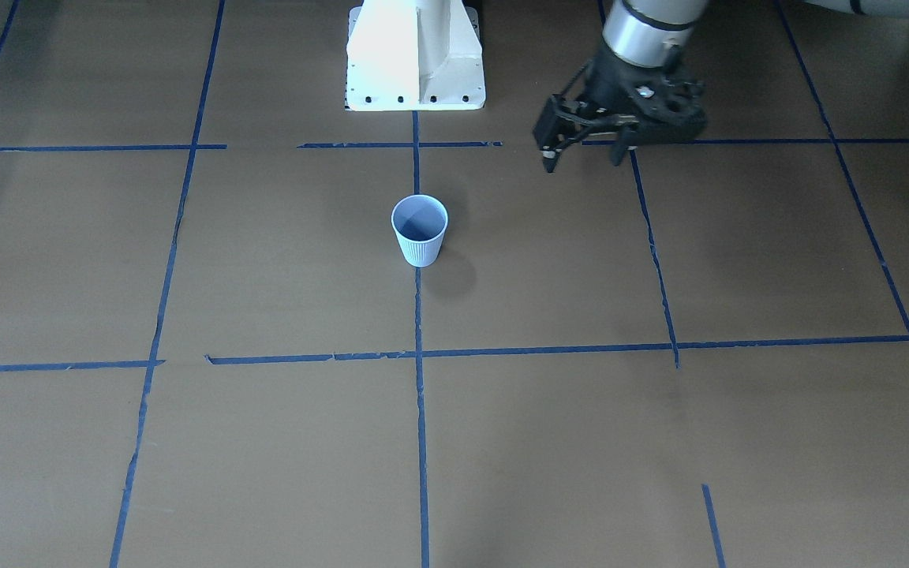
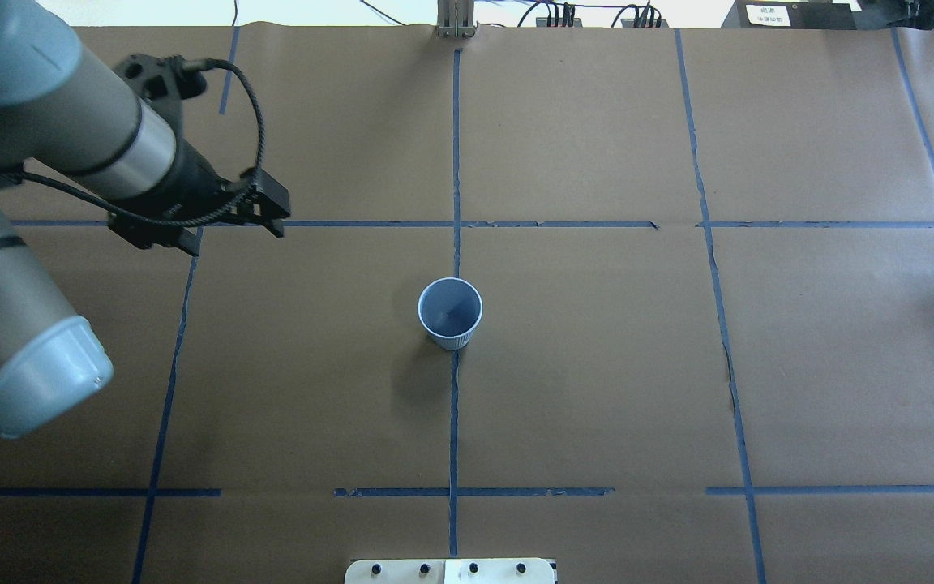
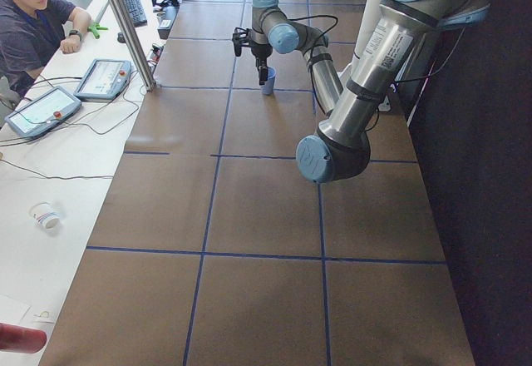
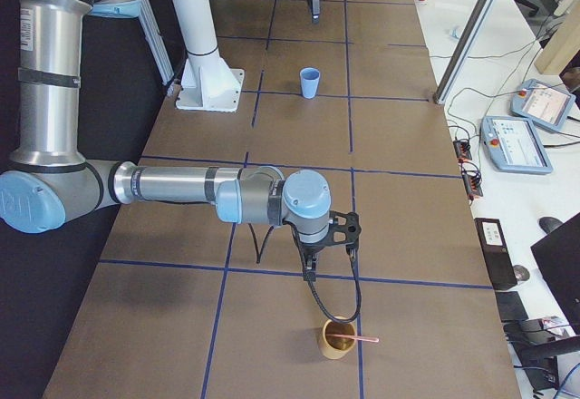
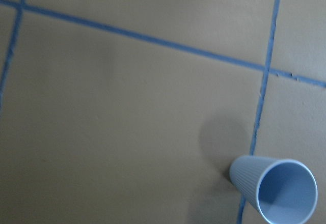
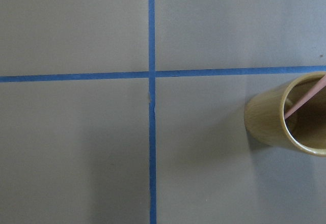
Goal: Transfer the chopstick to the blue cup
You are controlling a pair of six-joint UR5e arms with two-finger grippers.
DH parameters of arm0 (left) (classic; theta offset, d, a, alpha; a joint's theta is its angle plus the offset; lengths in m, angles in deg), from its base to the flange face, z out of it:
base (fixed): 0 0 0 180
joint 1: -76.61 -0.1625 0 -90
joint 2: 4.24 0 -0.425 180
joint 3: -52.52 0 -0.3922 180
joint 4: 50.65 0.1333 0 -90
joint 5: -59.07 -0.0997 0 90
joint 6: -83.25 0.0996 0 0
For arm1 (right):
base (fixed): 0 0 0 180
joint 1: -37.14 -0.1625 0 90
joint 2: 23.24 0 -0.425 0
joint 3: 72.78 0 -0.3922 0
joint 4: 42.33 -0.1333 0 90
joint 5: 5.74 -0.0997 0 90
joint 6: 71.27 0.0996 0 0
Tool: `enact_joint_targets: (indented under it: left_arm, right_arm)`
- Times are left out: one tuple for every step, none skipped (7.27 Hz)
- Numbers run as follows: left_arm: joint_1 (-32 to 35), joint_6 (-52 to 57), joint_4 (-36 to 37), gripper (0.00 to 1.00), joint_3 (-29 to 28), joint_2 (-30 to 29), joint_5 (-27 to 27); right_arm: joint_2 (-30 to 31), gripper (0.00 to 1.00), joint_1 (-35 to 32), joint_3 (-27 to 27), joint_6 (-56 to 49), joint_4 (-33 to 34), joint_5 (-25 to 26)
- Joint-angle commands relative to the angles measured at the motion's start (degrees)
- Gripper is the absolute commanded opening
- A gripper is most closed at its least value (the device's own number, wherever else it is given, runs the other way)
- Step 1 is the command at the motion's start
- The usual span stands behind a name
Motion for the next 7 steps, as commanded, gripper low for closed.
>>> enact_joint_targets:
  left_arm:
    - [10.2, 17.05, 1.95, 1.0, 0.06, 6.84, 4.17]
    - [14.16, 25.4, 1.95, 1.0, -0.38, 10.27, 4.35]
    - [17.5, 31.48, 1.78, 1.0, -0.99, 13.26, 7.23]
    - [20.41, 36.68, 1.43, 1.0, -2.04, 15.12, 7.87]
    - [20.87, 37.43, 1.25, 1.0, -2.05, 16.01, 7.87]
    - [20.87, 37.43, 1.25, 1.0, -2.05, 16.1, 7.87]
    - [20.88, 37.35, 1.25, 1.0, -2.05, 16.1, 7.87]
  right_arm:
    - [-0.75, 1.0, -0.18, 8.11, 0.35, -10.94, -0.03]
    - [-1.72, 1.0, -0.97, 9.1, 0.53, -11.32, 0.06]
    - [-3.73, 1.0, -2.63, 11.38, 0.53, -11.41, 0.06]
    - [-7.67, 1.0, -4.47, 15.75, 0.53, -11.5, 0.24]
    - [-10.84, 1.0, -5.79, 20.06, 0.53, -11.59, 0.24]
    - [-11.74, 1.0, -5.89, 22.01, 0.53, -11.68, 1.02]
    - [-12.18, 1.0, -5.81, 22.29, 0.62, -12.29, 1.2]
